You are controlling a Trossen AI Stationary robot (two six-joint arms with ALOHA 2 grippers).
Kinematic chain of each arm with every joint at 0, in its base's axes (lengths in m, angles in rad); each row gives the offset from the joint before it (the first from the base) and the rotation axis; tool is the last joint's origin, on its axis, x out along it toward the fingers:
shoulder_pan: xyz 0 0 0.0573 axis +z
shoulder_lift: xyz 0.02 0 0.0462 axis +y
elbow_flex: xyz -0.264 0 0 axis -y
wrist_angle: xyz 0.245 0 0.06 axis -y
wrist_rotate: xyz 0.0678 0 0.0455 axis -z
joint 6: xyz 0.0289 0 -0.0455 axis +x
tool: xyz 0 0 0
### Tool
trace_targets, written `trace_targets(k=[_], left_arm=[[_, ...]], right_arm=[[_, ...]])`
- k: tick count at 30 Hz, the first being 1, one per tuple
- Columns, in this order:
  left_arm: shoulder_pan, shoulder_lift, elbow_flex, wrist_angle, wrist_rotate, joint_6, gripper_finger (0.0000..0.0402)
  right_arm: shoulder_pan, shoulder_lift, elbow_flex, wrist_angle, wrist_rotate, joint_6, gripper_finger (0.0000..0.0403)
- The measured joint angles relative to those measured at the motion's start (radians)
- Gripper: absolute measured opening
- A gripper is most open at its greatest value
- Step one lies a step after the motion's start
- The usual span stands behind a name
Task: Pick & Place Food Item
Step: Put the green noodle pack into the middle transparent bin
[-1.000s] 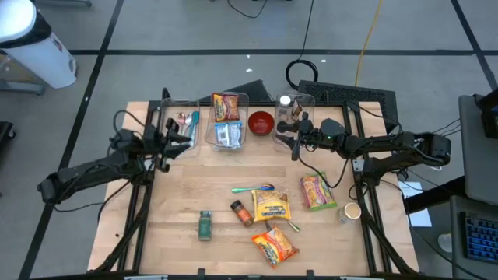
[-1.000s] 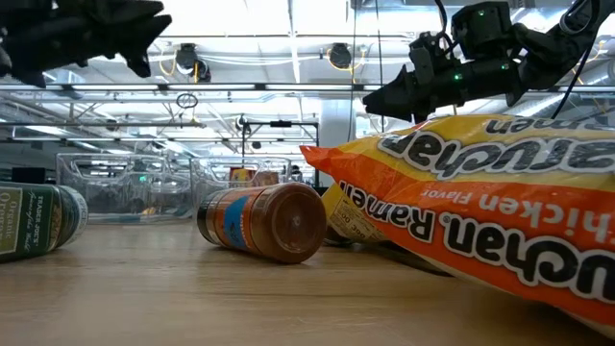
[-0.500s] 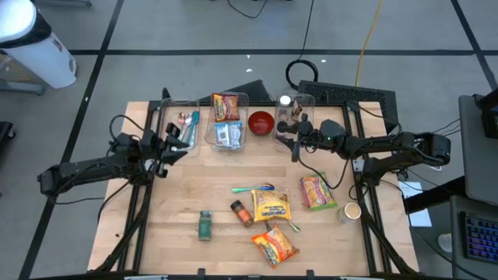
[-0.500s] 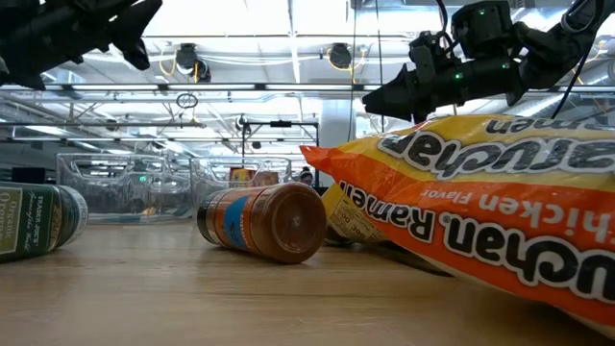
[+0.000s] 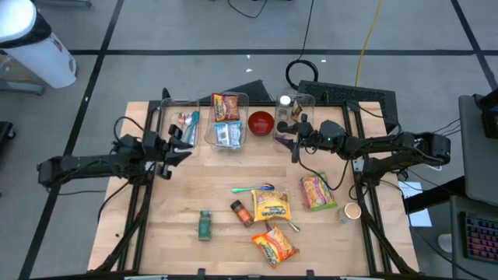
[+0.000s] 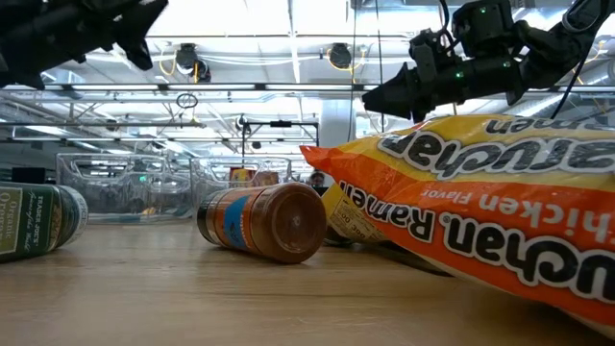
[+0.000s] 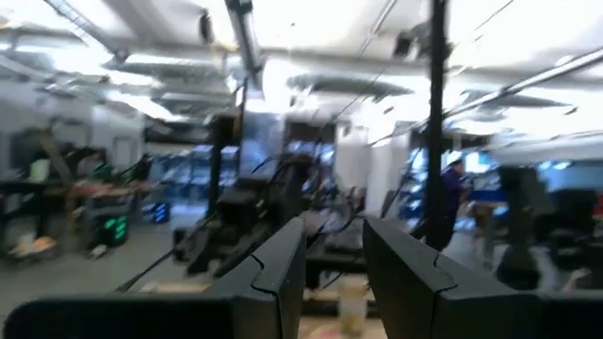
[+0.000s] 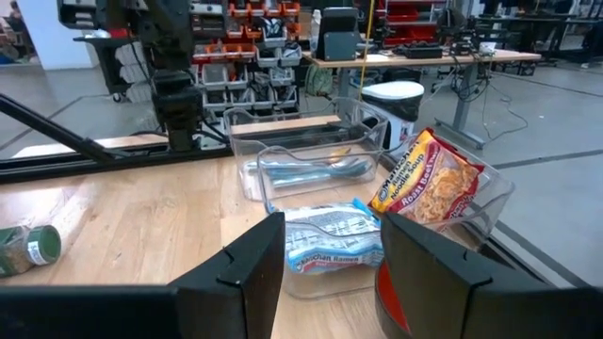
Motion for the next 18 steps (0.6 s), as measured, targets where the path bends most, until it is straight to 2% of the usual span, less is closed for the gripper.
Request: trace_targets(k=[7,18], left_arm=[[-0.042,0.114,0.002,-0.005,-0.142,0.096,0.0115],[-0.118,0.291,0.104,-0.052,-0.189,0.216,0.0115]], right_arm=[[0.0,0.0,0.0,0.0,-0.002,0.0,0.0171],[0.0,0.0,0.0,-0.001,-0.002,0.0,0.0171]])
